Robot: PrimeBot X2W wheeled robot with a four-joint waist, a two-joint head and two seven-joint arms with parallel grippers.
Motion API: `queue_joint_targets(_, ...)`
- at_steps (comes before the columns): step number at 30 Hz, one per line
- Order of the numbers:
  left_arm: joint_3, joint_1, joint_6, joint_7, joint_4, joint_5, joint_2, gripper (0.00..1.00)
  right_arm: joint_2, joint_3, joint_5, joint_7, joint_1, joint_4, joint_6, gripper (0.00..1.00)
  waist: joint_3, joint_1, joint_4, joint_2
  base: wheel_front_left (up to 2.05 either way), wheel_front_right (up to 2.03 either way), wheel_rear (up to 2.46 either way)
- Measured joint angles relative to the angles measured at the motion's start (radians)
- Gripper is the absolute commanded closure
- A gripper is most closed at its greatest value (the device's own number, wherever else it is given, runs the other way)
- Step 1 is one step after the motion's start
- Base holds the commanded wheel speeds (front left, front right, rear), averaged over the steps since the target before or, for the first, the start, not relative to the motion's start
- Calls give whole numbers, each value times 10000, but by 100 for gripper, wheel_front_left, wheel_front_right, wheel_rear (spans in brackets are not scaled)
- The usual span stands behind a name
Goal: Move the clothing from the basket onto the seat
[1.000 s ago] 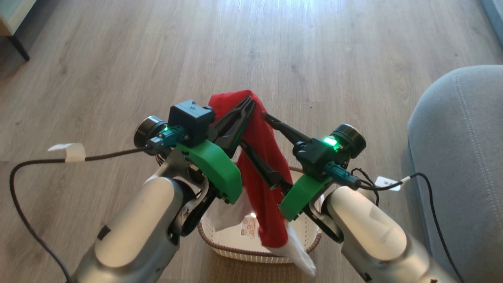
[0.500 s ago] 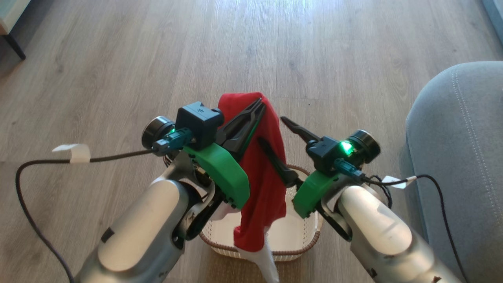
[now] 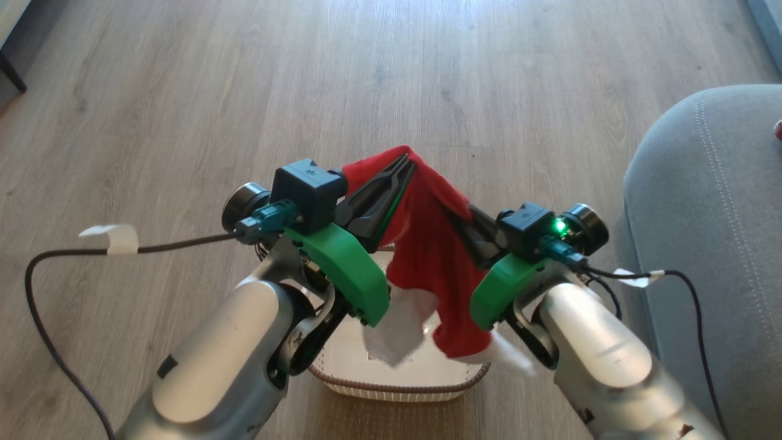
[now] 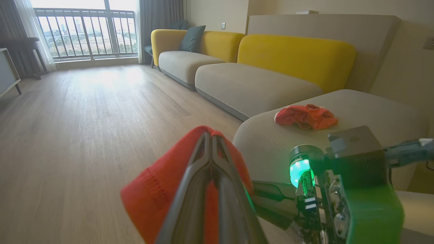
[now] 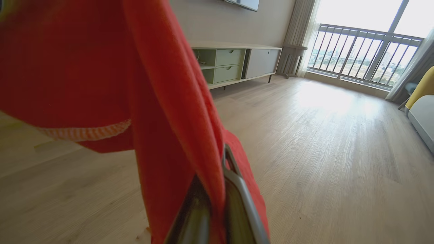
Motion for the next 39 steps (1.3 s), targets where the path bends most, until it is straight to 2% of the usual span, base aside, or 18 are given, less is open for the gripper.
queue_joint_targets(1,2,11,58,-17,33,0,4,82,0,-105,-2,-29,-6,0,0,100,3,0,-25,0,0,0,0)
queue_joint_targets(2,10,30,92,-104,90,6,17,58,0,-205,-4,-31,-12,-2,0,100,5,0,-52,0,0,0,0)
queue_joint_targets(3,17,62,132,-194,171,29,50,25,0,-305,-6,-33,-14,-6,0,100,6,0,-84,0,0,0,0)
queue_joint_targets(4,21,130,153,-286,270,33,67,0,0,-401,-19,-33,-14,-15,0,100,9,0,-121,0,0,0,0)
queue_joint_targets(16,-297,816,2,-1641,1996,349,-105,0,-178,-1429,-510,84,-165,-991,0,100,251,0,-606,0,0,0,0)
queue_joint_targets(22,-387,801,-132,-2067,2568,397,-290,0,-616,-1956,-617,537,-201,-1804,0,100,490,0,-1085,0,0,0,0)
queue_joint_targets(39,-520,460,-299,-2406,2836,462,-366,0,-1001,-3129,-932,1390,388,-3952,0,100,1259,0,-3247,0,0,0,0)
